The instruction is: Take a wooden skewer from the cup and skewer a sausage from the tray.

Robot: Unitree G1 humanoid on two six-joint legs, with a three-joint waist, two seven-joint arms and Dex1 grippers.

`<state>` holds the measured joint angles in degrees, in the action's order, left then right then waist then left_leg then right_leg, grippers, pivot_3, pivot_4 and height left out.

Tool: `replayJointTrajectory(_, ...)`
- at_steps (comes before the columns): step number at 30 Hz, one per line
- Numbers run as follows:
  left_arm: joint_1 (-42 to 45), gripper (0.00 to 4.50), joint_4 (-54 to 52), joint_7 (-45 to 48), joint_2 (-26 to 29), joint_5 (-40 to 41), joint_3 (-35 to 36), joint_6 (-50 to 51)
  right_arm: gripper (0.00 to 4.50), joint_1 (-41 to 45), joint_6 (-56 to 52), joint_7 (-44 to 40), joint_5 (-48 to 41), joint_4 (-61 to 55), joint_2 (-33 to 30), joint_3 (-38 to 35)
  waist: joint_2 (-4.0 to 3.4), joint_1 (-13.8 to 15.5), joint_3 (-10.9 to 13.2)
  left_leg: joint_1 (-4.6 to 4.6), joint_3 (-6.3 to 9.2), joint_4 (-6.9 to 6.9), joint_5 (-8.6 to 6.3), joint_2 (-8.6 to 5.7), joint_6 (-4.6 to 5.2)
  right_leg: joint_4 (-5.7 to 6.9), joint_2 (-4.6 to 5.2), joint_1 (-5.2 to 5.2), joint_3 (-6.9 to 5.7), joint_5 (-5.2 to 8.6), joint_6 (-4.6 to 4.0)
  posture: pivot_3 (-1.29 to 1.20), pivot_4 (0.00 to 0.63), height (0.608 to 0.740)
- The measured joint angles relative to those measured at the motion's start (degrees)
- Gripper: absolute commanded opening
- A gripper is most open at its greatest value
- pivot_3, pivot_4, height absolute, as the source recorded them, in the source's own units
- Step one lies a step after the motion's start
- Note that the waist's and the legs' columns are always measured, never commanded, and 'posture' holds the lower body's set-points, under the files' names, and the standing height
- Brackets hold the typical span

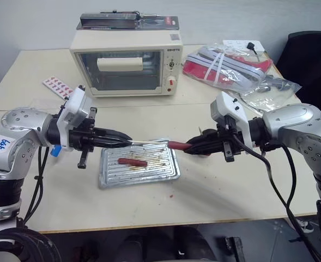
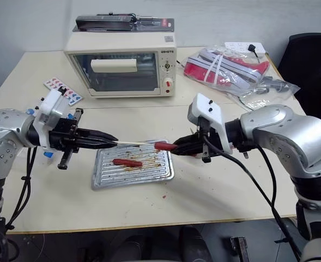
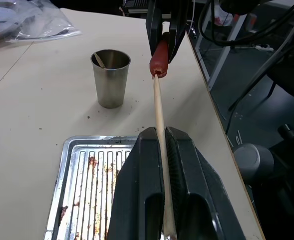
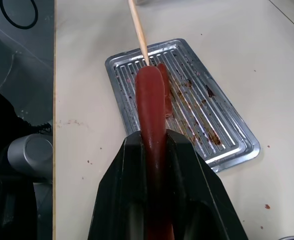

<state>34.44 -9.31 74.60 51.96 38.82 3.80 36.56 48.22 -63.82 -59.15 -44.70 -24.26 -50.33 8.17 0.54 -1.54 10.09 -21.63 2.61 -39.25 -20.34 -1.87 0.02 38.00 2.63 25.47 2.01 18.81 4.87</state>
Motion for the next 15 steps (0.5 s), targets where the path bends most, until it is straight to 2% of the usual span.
replayJointTrajectory(15, 2.73, 0.00, 1.33, 0.64, -1.13, -1.99, -0.80, 0.02, 0.30, 0.69, -1.29, 1.45, -0.18, 0.18, 0.97, -0.03, 0.00, 0.00, 0.00, 0.00, 0.00, -0.03, 0.00, 0.00, 0.00, 0.05, 0.00, 0.00, 0.00, 0.00, 0.00, 0.00, 0.150, 0.740)
